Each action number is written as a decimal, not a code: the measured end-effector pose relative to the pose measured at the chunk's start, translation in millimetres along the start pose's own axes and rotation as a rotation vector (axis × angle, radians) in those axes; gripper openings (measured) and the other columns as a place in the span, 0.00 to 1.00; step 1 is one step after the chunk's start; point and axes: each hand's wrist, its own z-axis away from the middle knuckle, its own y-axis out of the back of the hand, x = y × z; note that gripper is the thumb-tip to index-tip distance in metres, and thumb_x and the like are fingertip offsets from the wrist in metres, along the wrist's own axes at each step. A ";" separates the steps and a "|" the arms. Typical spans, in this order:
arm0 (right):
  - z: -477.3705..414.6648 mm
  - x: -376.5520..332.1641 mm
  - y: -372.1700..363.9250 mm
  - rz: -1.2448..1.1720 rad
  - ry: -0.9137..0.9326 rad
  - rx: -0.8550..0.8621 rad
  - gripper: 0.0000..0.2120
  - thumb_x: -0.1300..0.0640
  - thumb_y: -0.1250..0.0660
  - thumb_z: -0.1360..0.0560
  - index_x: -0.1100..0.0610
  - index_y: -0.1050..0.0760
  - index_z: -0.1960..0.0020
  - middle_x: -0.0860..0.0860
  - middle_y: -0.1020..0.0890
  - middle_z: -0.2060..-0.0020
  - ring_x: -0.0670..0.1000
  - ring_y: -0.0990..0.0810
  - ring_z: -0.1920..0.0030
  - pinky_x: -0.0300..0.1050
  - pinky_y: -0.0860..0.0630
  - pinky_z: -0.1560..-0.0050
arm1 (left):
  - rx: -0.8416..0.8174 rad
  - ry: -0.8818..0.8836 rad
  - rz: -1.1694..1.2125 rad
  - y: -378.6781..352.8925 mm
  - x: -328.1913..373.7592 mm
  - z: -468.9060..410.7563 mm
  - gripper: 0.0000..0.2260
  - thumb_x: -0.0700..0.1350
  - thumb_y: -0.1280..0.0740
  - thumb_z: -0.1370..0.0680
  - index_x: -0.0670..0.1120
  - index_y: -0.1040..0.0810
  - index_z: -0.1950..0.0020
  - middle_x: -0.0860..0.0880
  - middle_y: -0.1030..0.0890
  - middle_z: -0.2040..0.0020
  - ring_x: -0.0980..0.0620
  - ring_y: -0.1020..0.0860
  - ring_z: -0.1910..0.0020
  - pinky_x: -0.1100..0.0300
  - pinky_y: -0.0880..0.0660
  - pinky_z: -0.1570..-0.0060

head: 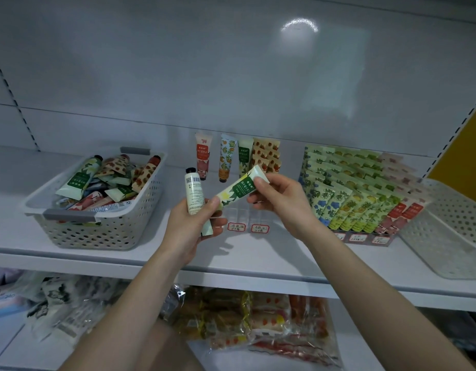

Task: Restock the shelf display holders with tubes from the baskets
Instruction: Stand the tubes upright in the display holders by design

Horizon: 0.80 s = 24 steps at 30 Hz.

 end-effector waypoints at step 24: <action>-95.4 -41.0 -9.6 1.057 0.205 0.178 0.11 0.55 0.39 0.22 0.59 0.23 0.44 0.55 0.19 0.50 0.54 0.22 0.50 0.47 0.25 0.52 | 0.104 -0.039 -0.104 15.8 -4.0 -22.6 0.11 0.50 0.45 0.18 0.44 0.28 0.45 0.46 0.24 0.61 0.52 0.27 0.67 0.59 0.27 0.65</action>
